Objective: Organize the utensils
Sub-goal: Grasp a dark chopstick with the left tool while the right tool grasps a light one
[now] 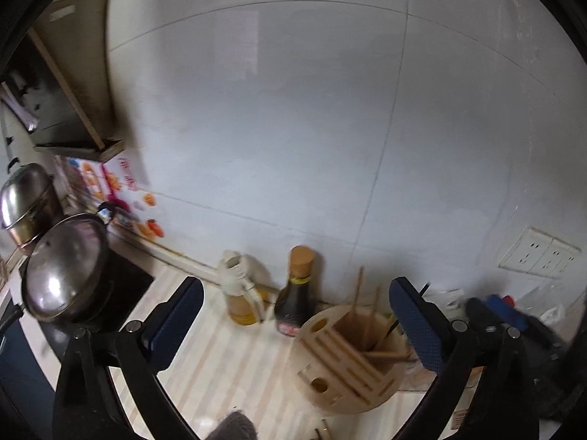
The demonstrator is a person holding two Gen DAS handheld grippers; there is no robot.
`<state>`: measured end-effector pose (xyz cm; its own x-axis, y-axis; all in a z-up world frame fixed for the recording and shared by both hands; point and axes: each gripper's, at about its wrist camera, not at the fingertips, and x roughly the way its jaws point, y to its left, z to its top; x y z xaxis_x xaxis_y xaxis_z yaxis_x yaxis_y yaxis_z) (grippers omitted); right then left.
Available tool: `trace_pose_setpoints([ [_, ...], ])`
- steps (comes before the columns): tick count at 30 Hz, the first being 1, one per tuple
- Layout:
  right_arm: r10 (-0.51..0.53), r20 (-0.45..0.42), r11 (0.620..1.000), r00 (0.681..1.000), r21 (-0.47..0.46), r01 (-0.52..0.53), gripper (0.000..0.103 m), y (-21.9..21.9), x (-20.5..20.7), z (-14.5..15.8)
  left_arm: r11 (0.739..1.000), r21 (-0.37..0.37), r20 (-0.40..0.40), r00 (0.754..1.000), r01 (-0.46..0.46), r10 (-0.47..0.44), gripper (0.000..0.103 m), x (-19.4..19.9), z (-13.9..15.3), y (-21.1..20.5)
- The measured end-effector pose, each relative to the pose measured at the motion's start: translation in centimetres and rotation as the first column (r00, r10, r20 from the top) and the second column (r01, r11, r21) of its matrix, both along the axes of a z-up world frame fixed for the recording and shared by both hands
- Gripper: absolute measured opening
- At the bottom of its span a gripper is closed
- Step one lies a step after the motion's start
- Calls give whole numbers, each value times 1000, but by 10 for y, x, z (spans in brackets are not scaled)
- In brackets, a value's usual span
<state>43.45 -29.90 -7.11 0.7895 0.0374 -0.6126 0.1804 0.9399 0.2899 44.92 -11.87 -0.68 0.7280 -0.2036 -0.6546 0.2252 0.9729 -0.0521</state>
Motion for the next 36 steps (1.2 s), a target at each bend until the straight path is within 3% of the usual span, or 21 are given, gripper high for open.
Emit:
trace_pose_setpoints([
  [2,-14,-14,1000,1000,-10,14,62,-5,-14,1,999,27,6,999,-35,35,103,-11,-11,8],
  [6,-30,-48,999,998,-14,29,66,-6,-39,-7,997,32,-38,997,-70,71,103,-28,-37,23],
  [10,-21,-86,1000,996,-12,20,94,-6,-59,-26,991,91,-64,992,-100,106,103,-50,-65,28],
  [14,10,-142,999,990,-35,-15,95,-1,-81,-57,967,200,-102,978,-157,180,103,-71,-102,33],
  [18,56,-276,997,960,-31,-67,95,16,-93,-108,953,254,-200,955,-167,221,103,-89,-158,45],
  [20,89,-350,996,932,0,-95,85,25,-98,-135,946,273,-229,944,-174,239,103,-97,-180,52],
  [22,133,-433,991,892,33,-131,59,36,-99,-166,938,300,-283,922,-175,263,103,-106,-208,62],
  [23,158,-472,987,867,55,-150,54,44,-100,-183,936,304,-297,916,-175,268,103,-111,-216,66],
  [28,245,-573,967,782,93,-236,37,79,-94,-240,919,357,-366,880,-169,304,103,-129,-257,83],
  [31,265,-604,960,751,89,-267,34,94,-89,-259,916,361,-390,863,-177,320,103,-133,-266,91],
  [33,269,-628,956,730,85,-280,26,100,-86,-269,916,358,-398,858,-179,323,103,-137,-270,94],
  [35,279,-661,952,696,94,-292,12,104,-82,-281,919,353,-403,858,-175,318,103,-138,-270,93],
  [36,287,-649,950,705,99,-295,11,105,-82,-279,922,351,-405,860,-166,309,103,-139,-270,89],
])
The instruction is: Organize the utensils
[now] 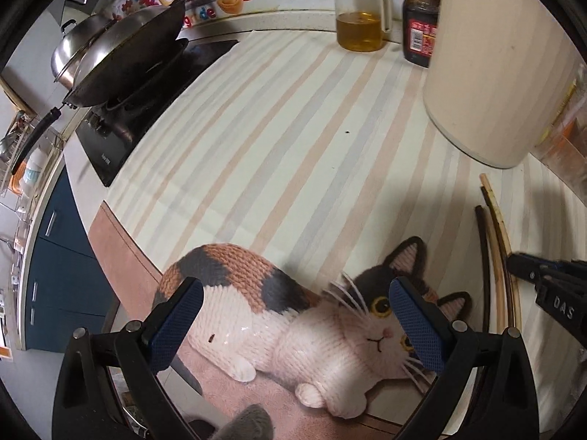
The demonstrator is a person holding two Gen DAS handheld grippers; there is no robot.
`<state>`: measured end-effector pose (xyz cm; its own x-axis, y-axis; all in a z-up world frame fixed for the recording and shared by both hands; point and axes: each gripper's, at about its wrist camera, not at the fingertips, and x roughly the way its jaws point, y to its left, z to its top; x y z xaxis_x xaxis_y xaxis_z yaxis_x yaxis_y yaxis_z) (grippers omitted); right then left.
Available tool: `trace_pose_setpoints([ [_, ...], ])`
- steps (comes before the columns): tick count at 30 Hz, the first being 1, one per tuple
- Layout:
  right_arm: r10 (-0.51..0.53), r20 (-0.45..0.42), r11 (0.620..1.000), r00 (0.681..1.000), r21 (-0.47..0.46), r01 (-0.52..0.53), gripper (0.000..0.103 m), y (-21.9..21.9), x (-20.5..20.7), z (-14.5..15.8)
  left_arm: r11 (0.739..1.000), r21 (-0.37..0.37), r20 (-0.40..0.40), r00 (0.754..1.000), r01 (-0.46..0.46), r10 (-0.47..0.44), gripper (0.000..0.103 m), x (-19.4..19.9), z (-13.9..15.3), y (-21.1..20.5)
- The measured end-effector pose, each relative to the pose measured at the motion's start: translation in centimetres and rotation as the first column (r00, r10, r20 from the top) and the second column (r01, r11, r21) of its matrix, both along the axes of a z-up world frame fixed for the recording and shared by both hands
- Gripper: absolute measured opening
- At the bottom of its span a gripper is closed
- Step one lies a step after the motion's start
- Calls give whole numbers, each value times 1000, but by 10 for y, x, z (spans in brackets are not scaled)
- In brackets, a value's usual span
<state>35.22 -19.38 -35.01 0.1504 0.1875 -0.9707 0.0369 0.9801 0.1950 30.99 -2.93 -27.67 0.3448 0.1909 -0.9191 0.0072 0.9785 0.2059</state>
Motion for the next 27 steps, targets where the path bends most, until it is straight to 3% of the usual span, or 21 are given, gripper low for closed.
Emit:
trace_pose_setpoints([
  [1,-5,-3,1000,1000,-28,5,4,0,-1,0,1000,-2,-3,1000,7,-7,103,-1,0,-3],
  [6,-73,-24,997,997,-25,73,4,-25,-14,-2,996,-64,-44,997,67,-70,103,-5,-7,-29],
  [13,-210,-70,977,975,-61,206,5,-93,-64,0,967,-208,-153,971,148,-182,101,-9,-33,-80],
  [15,-249,-77,968,965,-64,244,5,-111,-80,0,963,-196,-154,964,184,-215,92,-10,-38,-93],
  [17,-277,-80,960,957,-61,273,5,-122,-90,0,961,-172,-161,956,217,-245,66,-11,-44,-102],
  [21,-297,-77,954,952,-57,293,5,-130,-99,0,949,-178,-140,948,259,-285,32,-15,-49,-111],
  [22,-297,-77,954,952,-59,293,5,-130,-99,0,944,-192,-140,944,269,-298,14,-15,-49,-112],
  [23,-297,-78,954,952,-66,292,5,-130,-99,0,943,-184,-144,942,276,-304,7,-17,-48,-113],
  [27,-257,-103,965,961,-81,249,5,-117,-99,-1,946,-139,-159,937,292,-312,5,-25,-48,-91],
])
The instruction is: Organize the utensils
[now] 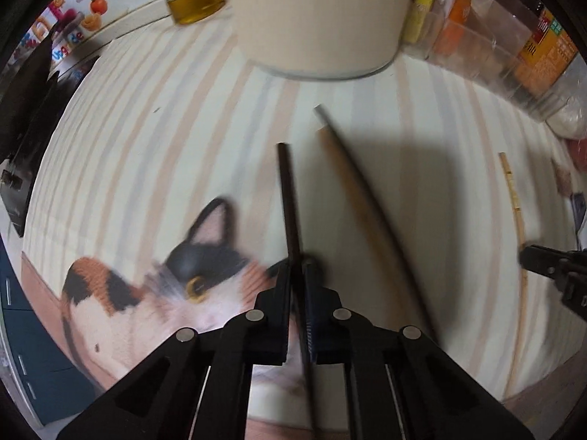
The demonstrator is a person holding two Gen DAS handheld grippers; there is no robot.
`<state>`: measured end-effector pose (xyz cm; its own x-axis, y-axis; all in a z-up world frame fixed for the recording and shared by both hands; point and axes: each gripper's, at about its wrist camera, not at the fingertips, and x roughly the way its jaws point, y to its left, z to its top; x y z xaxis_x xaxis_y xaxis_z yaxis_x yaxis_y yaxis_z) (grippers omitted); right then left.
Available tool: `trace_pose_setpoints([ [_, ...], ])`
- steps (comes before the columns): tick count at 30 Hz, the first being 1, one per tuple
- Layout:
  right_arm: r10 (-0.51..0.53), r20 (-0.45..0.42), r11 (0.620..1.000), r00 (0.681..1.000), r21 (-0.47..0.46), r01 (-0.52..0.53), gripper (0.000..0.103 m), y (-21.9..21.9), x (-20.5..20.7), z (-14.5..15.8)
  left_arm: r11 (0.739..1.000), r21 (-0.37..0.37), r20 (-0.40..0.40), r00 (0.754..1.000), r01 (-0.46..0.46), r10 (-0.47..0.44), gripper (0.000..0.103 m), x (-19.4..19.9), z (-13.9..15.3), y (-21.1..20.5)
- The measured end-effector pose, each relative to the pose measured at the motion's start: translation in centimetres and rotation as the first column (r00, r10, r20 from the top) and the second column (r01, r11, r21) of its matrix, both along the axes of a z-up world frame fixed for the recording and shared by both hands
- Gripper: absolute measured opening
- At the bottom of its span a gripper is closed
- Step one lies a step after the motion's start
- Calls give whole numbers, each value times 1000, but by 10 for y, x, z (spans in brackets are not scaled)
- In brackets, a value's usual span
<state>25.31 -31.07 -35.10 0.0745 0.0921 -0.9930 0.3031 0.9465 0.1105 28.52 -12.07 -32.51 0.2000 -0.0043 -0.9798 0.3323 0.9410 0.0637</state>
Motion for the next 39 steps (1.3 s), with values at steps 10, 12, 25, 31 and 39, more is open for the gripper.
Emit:
trace_pose_setpoints([
  [10,32,-116,997,993,69,-24,7,17,22,-13,998,-12,-62,996,-65,64,5,-2,-1,44],
  [12,34,-117,998,993,64,-27,7,15,36,-15,997,-12,-55,996,-72,71,5,2,-1,41],
  [25,102,-125,995,987,1,-102,7,40,59,-17,997,-8,-43,996,-78,77,5,11,-6,37],
  [31,99,-118,995,988,1,-100,7,47,56,-18,997,-9,-43,996,-77,76,5,11,-7,40],
  [39,97,-111,995,989,1,-98,7,28,50,-11,997,-12,-45,996,-79,78,5,12,-5,40],
])
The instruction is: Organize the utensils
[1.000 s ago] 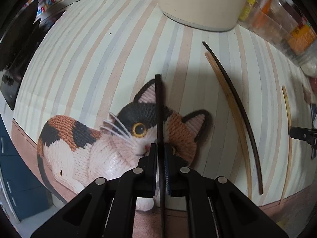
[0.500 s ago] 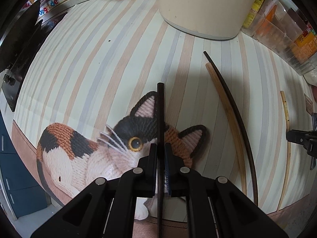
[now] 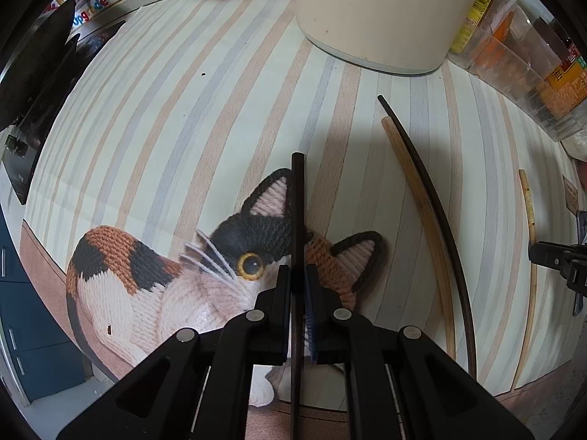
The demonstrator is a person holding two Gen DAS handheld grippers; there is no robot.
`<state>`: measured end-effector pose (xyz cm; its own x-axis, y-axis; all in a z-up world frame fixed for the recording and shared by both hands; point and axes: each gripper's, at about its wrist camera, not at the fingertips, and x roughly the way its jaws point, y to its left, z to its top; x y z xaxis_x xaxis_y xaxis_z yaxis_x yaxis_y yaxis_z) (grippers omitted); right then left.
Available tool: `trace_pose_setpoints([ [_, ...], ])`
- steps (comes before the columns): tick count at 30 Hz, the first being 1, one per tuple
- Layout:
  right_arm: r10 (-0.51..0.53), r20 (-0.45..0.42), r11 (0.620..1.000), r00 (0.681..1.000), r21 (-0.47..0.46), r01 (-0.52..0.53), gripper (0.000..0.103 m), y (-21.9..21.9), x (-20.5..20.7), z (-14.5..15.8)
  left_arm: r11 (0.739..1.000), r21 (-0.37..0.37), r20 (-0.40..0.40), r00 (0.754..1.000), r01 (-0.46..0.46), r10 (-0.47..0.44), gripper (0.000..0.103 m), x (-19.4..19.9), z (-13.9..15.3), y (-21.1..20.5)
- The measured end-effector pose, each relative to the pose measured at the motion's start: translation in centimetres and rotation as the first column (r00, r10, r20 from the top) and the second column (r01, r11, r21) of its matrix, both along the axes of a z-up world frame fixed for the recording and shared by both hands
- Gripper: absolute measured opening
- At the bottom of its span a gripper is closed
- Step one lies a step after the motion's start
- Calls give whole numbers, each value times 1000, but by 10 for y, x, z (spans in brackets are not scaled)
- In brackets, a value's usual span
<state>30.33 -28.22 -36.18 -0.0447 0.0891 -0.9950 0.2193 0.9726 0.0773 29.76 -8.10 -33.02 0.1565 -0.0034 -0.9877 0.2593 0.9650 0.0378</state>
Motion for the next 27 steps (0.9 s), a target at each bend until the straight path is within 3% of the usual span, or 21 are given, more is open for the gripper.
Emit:
trace_pose_setpoints([
  [10,15,24,999,1000,-38,-14,7,6,-6,2,1000,14,11,1000,12,-12,5,0,0,-8],
  [14,18,91,997,996,-76,-11,6,15,-16,7,1000,12,25,1000,-4,3,5,0,3,-11],
  [16,-9,127,999,992,-43,15,6,14,-22,11,1000,-10,36,999,-7,7,5,-2,10,-9],
  [23,-20,320,1000,947,-16,26,6,16,-38,65,993,-114,154,988,12,6,4,-10,78,-9],
  [27,-38,452,999,891,-7,46,6,13,-39,108,984,-178,238,971,25,18,4,-8,125,-10],
])
